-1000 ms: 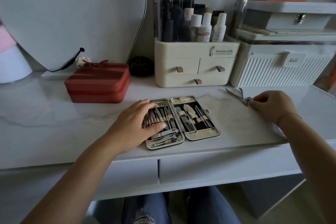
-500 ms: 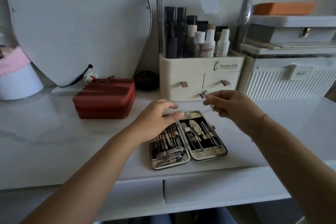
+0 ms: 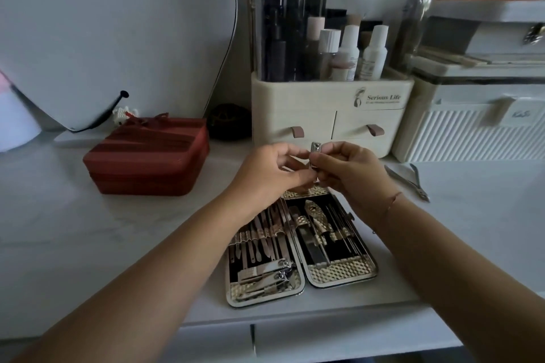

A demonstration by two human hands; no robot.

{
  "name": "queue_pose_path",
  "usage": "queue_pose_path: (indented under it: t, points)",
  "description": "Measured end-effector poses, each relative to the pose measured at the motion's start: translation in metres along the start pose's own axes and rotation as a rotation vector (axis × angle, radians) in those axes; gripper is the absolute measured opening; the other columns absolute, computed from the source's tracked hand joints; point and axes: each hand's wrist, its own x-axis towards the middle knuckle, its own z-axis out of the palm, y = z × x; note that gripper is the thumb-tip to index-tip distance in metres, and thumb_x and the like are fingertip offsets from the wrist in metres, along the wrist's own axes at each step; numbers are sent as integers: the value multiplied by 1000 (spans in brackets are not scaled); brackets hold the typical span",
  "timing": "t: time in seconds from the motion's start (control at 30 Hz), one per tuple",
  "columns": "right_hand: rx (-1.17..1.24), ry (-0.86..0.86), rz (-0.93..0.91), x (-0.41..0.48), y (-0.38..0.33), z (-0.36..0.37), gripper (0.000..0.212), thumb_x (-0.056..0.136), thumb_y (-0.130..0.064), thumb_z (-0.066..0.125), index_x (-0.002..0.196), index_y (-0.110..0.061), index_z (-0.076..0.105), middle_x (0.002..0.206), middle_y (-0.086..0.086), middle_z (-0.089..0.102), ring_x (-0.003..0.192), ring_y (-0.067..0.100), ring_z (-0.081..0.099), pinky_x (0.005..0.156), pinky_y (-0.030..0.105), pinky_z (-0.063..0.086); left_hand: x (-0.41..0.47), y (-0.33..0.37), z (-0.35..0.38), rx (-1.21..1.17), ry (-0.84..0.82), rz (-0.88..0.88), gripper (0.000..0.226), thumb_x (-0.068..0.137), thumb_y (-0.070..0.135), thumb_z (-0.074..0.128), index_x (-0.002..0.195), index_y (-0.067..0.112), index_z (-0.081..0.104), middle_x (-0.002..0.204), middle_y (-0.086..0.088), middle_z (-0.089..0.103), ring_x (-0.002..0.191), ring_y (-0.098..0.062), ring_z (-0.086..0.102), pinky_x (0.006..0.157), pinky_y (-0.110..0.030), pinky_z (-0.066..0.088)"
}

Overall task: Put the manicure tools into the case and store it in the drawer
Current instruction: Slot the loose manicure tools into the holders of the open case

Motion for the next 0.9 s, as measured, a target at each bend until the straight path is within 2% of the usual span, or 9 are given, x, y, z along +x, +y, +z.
queue_pose_path:
  t: [0.1,0.2,0.4,0.57,0.63,0.7,0.8,0.9]
  points:
    - [-34,2,-68,-3,-1,2,15,80,2,65,86,-4,54,50,-1,61,45,9,54,47,19,48,-2,-1,2,-59,-6,10,23,79,8,71,100,15,65,88,-8,73,75,-20,72,68,-23,57]
    - [-88,-27,-115,-7,-2,5,13,81,1,65,83,-5,54,54,2,64,44,9,53,48,19,47,-3,-3,2,-133,-44,-12,22,83,11,67,105,11,63,87,-13,73,75,-25,72,70,-28,58]
    - [-294,10,-211,-7,1,6,13,81,-2,66,81,-9,54,56,-1,66,44,7,55,45,14,42,-4,-8,3,-10,-16,55,15,88,14,62,102,13,64,76,-12,72,67,-25,71,59,-23,55]
    - [-358,-18,-114,2,-7,3,12,80,-5,68,84,-7,57,50,-4,63,41,6,50,43,15,38,-2,-10,3,47,15,98,14,90,11,58,100,15,67,72,-11,71,60,-20,69,54,-20,52]
    - [-397,-81,-57,7,-17,-2,13,80,-8,68,88,-8,57,56,0,65,46,8,48,47,19,36,0,-11,1,64,44,109,15,90,10,58,98,17,67,70,-10,69,57,-18,67,52,-18,49]
    - [-353,-122,1,11,-24,-10,18,81,-10,68,95,-11,56,62,3,66,50,9,46,52,21,35,1,-11,-1,102,67,123,16,91,10,57,97,19,68,66,-7,67,53,-15,65,49,-16,46]
    - [-123,-196,81,10,-22,-19,21,80,-7,64,98,-15,54,61,3,56,54,11,39,51,19,34,1,-12,-1,198,71,145,14,91,15,56,95,21,68,59,1,62,48,-13,61,50,-21,48]
    - [-51,-248,73,9,-15,-19,17,84,-7,58,98,-15,53,59,5,53,54,12,38,50,19,34,1,-12,0,240,75,131,14,91,20,57,95,26,69,57,3,60,45,-14,57,53,-26,48]
